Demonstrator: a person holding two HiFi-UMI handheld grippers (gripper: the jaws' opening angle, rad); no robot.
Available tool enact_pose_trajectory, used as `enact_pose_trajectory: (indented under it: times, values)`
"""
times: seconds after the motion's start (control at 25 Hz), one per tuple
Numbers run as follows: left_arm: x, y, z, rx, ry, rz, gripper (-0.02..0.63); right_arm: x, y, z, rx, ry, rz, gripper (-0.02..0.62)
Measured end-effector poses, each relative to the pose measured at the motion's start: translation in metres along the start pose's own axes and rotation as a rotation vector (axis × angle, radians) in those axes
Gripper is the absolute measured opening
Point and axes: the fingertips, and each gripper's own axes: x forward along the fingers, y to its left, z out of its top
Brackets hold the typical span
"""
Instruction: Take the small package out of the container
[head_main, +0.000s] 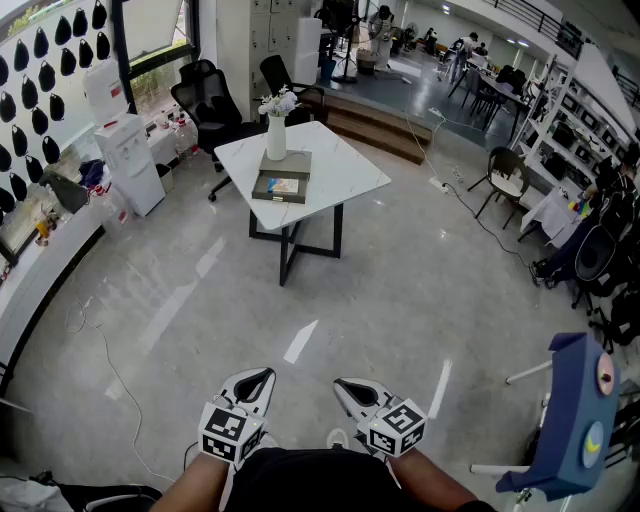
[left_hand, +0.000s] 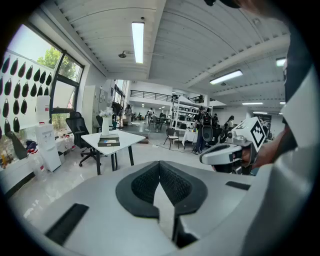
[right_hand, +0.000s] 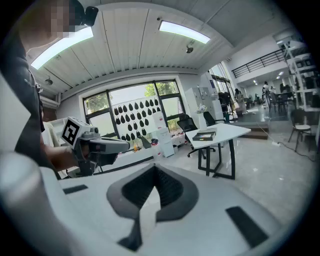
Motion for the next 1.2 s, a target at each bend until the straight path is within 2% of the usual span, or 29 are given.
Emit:
enact_pose_trajectory:
  times: [0.52,0.68,0.8,1.2]
  values:
    - [-0.001,0.004,0.008,-0.017,-0.020,-0.007,0.003,0.005,0.005,0.009,-0.024,0.004,0.017,0.000]
    - [-0.001,0.007,0.002,-0.087,-0.012,-0.017,0.003,0.005,0.013,0.018,0.002,-0.046,0.053,0.000]
    - [-0.003,0.012,-0.005,-0.139,-0.006,-0.015,0.003,0.008,0.016,0.016,-0.012,-0.031,0.052,0.000]
    - [-0.020,0.035,-0.008,-0.133,-0.006,0.005,0.002,0.035,0.032,0.015,-0.007,-0.010,0.057,0.002]
